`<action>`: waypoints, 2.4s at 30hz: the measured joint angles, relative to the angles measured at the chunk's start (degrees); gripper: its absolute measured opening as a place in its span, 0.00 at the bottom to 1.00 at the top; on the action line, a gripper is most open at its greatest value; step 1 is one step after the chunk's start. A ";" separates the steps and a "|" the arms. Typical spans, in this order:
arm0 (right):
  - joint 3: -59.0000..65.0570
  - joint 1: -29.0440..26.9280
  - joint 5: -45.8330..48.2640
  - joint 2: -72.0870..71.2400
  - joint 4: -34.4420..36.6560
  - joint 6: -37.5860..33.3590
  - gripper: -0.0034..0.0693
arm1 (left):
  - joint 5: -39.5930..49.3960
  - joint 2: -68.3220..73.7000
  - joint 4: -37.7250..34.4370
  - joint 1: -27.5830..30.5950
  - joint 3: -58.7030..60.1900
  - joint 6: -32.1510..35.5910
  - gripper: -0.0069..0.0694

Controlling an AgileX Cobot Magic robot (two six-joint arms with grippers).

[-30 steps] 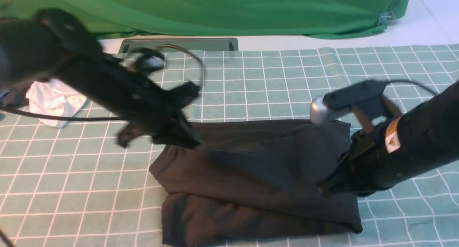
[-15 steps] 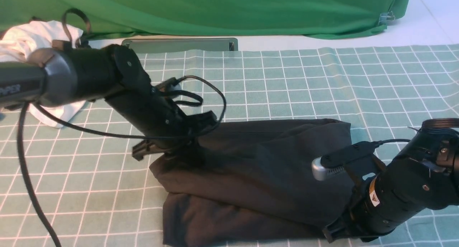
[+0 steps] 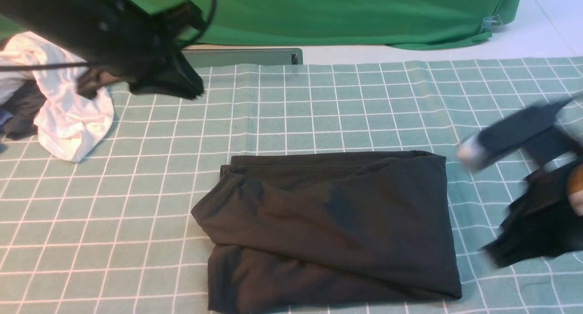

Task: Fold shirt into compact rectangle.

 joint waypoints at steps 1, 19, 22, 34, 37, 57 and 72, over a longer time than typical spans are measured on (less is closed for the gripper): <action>-0.64 0.00 0.68 -2.25 -0.35 -0.71 0.08 | 0.06 -0.42 0.45 0.05 0.00 0.00 0.11; 25.71 0.00 -28.80 -52.42 -1.48 -7.28 0.08 | 1.33 -1.76 3.28 0.07 -0.06 -0.01 0.11; 28.73 0.00 -31.76 -52.44 -1.48 -7.28 0.09 | 1.33 -1.76 3.28 0.07 -0.06 -0.01 0.11; 30.89 0.00 -37.70 -49.06 -1.60 -7.40 0.10 | -1.84 -1.76 2.87 0.07 -0.06 -0.01 0.11; 30.89 0.00 -38.22 -45.96 -1.60 -7.54 0.10 | -2.04 -1.76 2.87 0.12 -0.06 -0.01 0.11; 41.18 0.00 -68.43 -37.65 -2.97 -7.09 0.09 | -2.23 -1.34 2.68 0.14 -0.06 -0.01 0.11; 41.18 0.00 -73.28 -37.65 -3.02 -6.98 0.14 | -1.90 -1.34 6.39 0.14 -0.06 0.00 0.11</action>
